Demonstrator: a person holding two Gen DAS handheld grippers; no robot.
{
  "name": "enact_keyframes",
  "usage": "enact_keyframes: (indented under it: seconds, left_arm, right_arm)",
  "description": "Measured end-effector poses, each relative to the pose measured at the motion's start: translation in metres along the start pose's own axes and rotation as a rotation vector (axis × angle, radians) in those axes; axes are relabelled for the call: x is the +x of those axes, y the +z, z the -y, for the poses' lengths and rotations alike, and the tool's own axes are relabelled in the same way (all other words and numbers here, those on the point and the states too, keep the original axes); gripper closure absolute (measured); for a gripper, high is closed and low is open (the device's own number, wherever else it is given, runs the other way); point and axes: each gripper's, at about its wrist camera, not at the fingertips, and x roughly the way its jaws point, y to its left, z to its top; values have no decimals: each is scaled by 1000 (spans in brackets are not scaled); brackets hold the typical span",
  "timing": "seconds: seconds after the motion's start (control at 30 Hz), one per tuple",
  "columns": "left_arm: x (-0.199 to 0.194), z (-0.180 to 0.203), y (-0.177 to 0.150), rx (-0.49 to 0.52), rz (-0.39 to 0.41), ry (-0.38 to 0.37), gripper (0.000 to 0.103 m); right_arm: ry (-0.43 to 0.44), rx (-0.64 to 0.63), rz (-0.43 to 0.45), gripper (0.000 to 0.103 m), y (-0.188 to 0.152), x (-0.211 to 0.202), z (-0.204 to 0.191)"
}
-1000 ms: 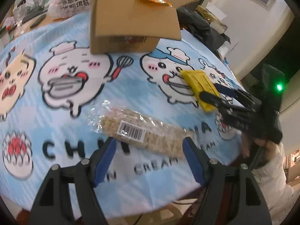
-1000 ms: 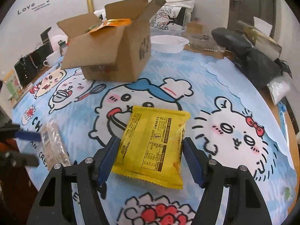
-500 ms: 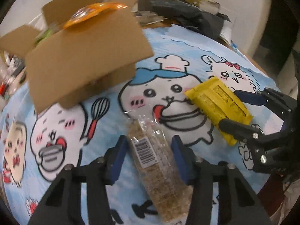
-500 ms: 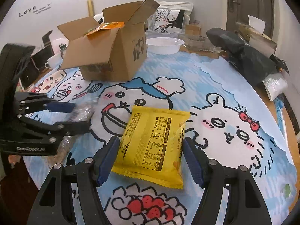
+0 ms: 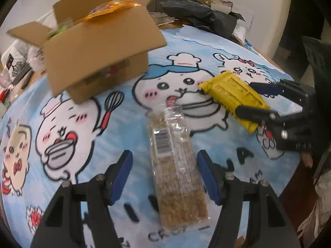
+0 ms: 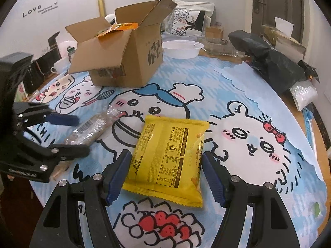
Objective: Organize snacks
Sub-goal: 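Grasp the yellow packet with the right gripper while the left grasps the oat bar, then carry both snacks into the box and open both grippers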
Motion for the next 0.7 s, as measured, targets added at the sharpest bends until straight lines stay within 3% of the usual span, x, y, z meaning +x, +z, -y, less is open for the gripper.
enact_keyframes:
  seconds: [0.1,0.13,0.4,0.5,0.7]
  left_arm:
    - [-4,-3,-5,-4,16,5,53]
    - [-6,-4,-5,-7,22,6,63]
    - [-6,-6,-5,-22,38,18,65]
    - [-15,-5,-7,-16,57,8,65]
    - [-50,-2,-5,-2,134,-15,65]
  right_arm:
    - [3,21,-15,35,1,0,3]
    - [0,21,-20,34,1,1,2]
    - [-102,0,-52,32,8,13,-14]
    - [-118,15,-49,38,11,16,-14]
    - [-111,-6,-24,38,14,3,-14]
